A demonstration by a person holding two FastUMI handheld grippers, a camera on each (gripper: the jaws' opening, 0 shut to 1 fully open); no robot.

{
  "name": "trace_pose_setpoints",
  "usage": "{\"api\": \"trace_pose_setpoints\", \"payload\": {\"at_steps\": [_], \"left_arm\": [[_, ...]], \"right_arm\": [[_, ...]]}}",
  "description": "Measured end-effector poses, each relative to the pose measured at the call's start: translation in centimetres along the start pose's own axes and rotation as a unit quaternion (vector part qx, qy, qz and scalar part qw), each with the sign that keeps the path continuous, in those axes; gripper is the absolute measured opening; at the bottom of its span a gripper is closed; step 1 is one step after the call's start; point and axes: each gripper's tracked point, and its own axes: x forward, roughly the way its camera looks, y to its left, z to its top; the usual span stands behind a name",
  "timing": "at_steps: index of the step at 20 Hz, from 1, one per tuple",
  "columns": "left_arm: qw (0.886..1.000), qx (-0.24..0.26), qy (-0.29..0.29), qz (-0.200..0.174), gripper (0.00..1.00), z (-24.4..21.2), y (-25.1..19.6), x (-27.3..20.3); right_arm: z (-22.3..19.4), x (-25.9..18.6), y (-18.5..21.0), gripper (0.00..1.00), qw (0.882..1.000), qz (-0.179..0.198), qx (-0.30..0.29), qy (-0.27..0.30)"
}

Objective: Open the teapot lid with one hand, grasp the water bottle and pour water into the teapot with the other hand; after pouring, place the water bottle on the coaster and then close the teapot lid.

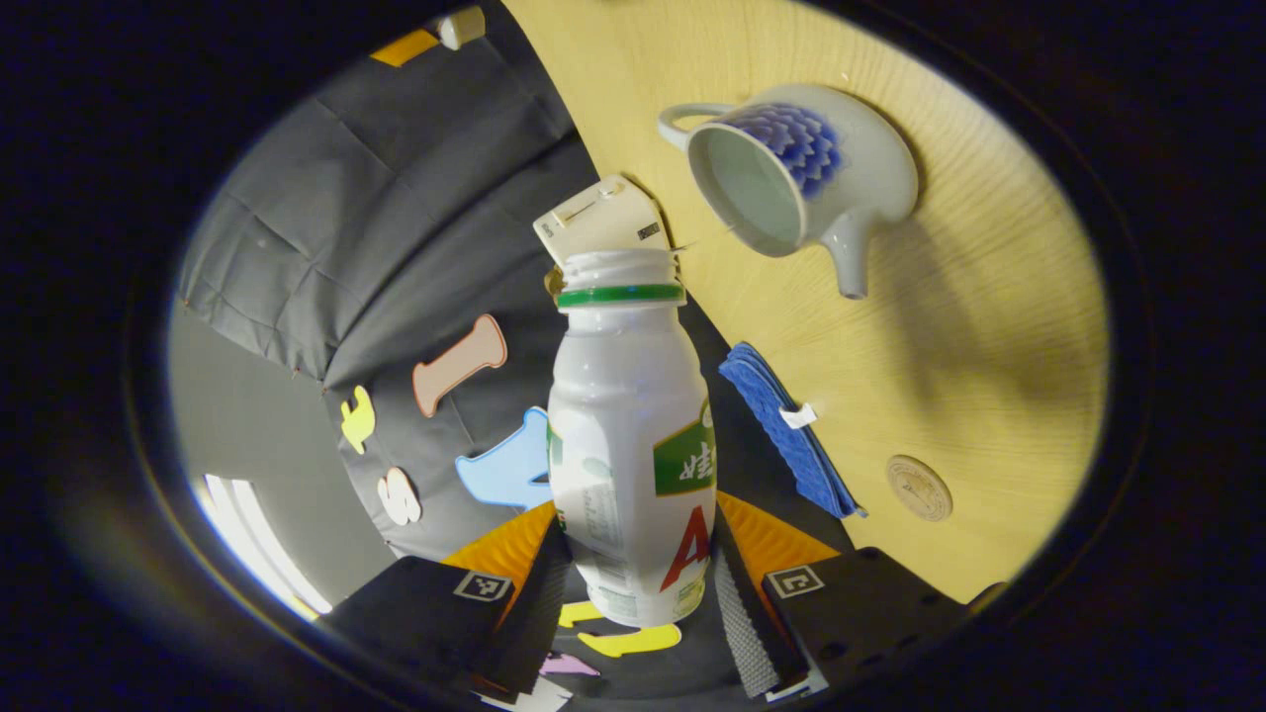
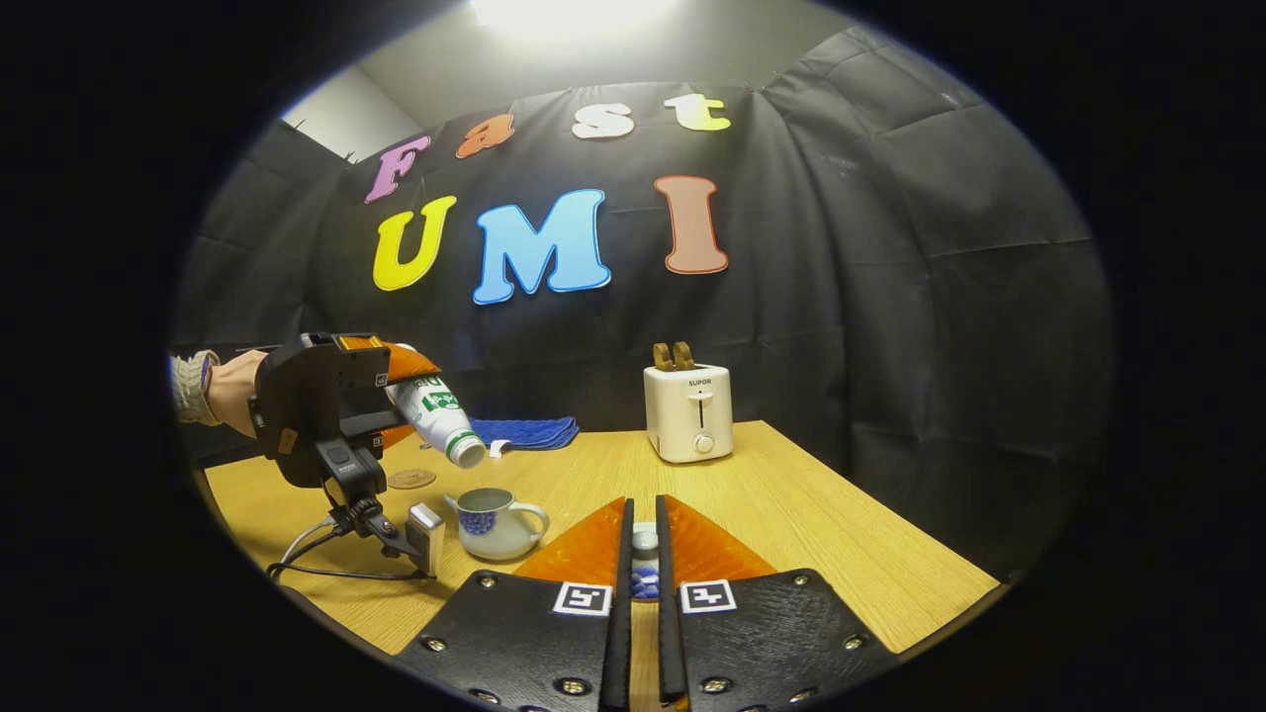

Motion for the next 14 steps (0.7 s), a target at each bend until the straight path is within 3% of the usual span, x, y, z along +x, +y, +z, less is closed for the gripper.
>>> {"api": "trace_pose_setpoints", "payload": {"at_steps": [5, 9, 10, 11, 14], "left_arm": [[1.000, -0.015, 0.001, -0.003, 0.82, -0.3, -0.2, 0.2], [0.994, -0.102, -0.003, -0.044, 0.83, -0.6, -1.9, 0.6], [0.990, -0.130, -0.002, -0.052, 0.78, -0.7, -2.4, 0.6], [0.984, -0.168, -0.002, -0.064, 0.83, -0.9, -3.0, 0.4], [0.958, -0.276, -0.004, -0.078, 0.83, -1.3, -3.3, -0.6]], "right_arm": [[0.0, -0.1, -0.1, 0.11, 1.000, 0.002, 0.002, 0.001], [-0.1, 0.1, 0.1, 0.11, 1.000, 0.001, 0.005, 0.003], [-0.2, 0.1, 0.1, 0.11, 1.000, 0.001, 0.005, 0.003], [-0.2, 0.1, 0.1, 0.11, 1.000, 0.002, 0.006, 0.004], [-0.1, 0.0, 0.4, 0.11, 1.000, 0.004, 0.006, 0.005]]}}
